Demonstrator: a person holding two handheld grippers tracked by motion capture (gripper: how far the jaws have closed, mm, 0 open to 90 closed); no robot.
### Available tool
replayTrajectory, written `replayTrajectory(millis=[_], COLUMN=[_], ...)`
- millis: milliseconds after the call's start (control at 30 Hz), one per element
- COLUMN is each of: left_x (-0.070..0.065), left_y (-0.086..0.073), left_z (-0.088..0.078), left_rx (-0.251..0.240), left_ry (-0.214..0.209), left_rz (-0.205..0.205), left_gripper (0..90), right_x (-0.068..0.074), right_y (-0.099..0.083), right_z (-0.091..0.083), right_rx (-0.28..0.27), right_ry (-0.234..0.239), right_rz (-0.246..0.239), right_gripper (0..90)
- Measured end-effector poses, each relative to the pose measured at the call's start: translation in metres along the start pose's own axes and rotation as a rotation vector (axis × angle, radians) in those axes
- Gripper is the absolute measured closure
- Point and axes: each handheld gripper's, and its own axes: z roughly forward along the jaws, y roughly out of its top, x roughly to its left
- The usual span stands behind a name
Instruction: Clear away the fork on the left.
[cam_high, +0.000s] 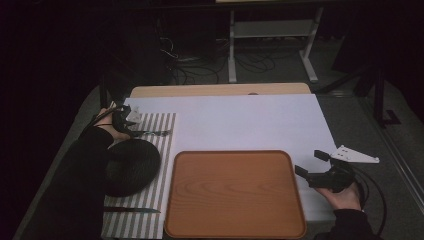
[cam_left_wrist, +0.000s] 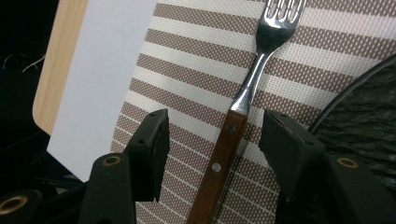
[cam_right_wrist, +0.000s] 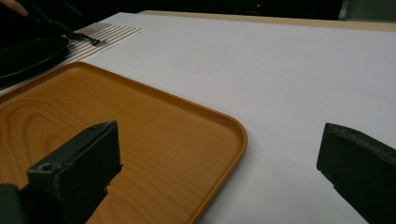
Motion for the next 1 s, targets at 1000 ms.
replayTrajectory(millis=[1000], left_x=[-0.001], left_y=[0.009], left_z=[0.023], left_rx=[0.179], left_ry=[-0.038], left_rz=[0.205], left_gripper=[64.5], right_x=[-0.001], right_y=[-0.001], right_z=[0.0], right_rx=[0.012], right_ry=[0.001], right_rz=[0.0], right_gripper=[0.0])
